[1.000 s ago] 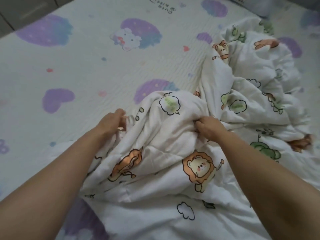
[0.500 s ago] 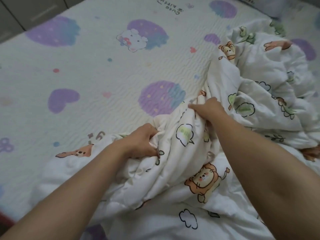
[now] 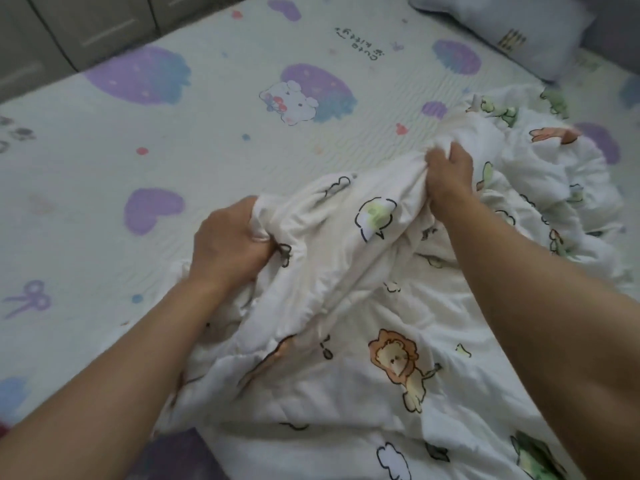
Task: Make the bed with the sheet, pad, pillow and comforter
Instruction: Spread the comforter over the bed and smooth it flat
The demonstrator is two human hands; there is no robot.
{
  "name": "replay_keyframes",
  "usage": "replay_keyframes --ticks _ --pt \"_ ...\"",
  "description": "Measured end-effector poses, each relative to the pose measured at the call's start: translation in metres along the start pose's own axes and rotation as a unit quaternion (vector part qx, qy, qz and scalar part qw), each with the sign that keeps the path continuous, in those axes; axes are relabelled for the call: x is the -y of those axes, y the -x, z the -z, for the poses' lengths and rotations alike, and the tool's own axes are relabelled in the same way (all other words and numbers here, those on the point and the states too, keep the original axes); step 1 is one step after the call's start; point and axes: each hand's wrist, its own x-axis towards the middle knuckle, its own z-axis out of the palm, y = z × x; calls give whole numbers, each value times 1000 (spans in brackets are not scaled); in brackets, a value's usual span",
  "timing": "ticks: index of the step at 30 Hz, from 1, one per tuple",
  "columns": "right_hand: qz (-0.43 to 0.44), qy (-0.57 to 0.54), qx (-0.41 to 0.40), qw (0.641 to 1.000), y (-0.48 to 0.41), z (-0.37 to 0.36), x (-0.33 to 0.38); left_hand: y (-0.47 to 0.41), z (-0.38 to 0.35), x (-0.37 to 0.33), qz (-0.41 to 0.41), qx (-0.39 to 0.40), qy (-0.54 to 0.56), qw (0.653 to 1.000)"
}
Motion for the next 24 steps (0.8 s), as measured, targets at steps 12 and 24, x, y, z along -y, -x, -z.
replay_keyframes --ticks 12,24 --pt "80 -74 71 992 -2 -188 162 -156 201 133 48 -405 -112 906" --pt "85 459 97 879 10 -346 74 -131 170 291 234 34 -256 937"
